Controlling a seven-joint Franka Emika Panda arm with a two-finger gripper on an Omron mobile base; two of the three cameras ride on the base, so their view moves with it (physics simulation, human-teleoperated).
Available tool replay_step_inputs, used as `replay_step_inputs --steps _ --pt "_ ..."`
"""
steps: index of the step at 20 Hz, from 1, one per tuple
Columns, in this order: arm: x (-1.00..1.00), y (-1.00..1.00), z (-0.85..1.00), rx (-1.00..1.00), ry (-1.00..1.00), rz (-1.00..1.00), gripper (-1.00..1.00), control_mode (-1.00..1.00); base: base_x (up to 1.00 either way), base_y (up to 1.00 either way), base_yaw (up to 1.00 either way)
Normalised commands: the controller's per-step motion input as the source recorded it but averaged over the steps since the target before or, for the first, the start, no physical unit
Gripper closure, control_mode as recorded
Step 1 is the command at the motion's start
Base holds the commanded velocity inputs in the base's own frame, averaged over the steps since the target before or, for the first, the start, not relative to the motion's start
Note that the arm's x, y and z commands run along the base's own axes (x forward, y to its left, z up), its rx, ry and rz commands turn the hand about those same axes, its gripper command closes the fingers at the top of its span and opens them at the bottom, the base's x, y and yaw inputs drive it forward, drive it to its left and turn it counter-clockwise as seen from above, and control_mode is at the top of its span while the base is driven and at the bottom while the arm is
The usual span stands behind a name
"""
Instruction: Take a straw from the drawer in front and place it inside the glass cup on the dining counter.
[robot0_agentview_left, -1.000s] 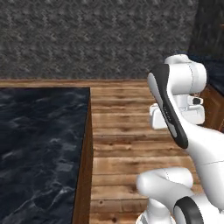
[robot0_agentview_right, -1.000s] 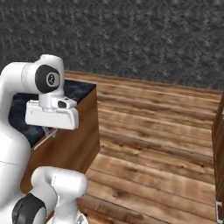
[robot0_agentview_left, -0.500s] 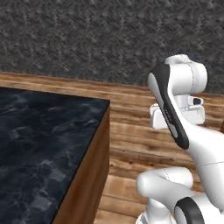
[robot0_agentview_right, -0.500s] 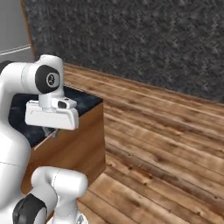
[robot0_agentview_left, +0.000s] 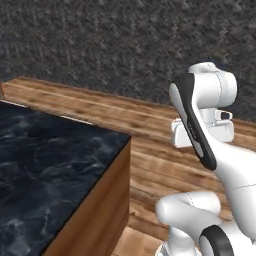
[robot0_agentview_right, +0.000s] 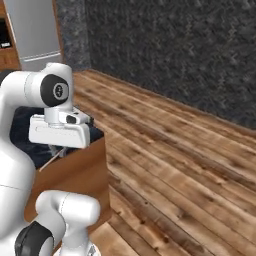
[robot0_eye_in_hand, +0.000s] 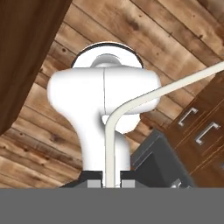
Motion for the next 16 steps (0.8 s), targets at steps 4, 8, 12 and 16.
replay_step_inputs --steps 4,8,12,16 --pt "0.00 0.00 0.00 0.00 0.00 0.00 1.00 1.00 0.88 -0.90 0.39" --pt "0.00 0.00 0.00 0.00 0.00 0.00 1.00 1.00 0.86 -0.93 0.38" --pt "0.00 0.00 0.00 0.00 0.00 0.00 1.00 1.00 0.83 -0.97 0.37" --pt "0.00 0.00 0.00 0.00 0.00 0.00 1.00 1.00 0.86 -0.94 0.38"
